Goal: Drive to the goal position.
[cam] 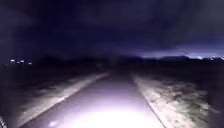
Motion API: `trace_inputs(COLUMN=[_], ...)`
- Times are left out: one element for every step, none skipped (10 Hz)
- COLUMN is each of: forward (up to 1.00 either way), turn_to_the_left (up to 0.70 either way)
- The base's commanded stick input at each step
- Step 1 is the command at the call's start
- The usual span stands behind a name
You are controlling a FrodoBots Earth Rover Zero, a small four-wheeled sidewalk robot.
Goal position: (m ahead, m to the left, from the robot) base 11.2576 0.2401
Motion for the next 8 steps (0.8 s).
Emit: trace_inputs(forward=[0.85,0.85,0.85,0.85,0.85,0.85,0.85,0.85], turn_to_the_left=[0.00,0.00,0.00,0.00,0.00,0.00,-0.08,-0.15])
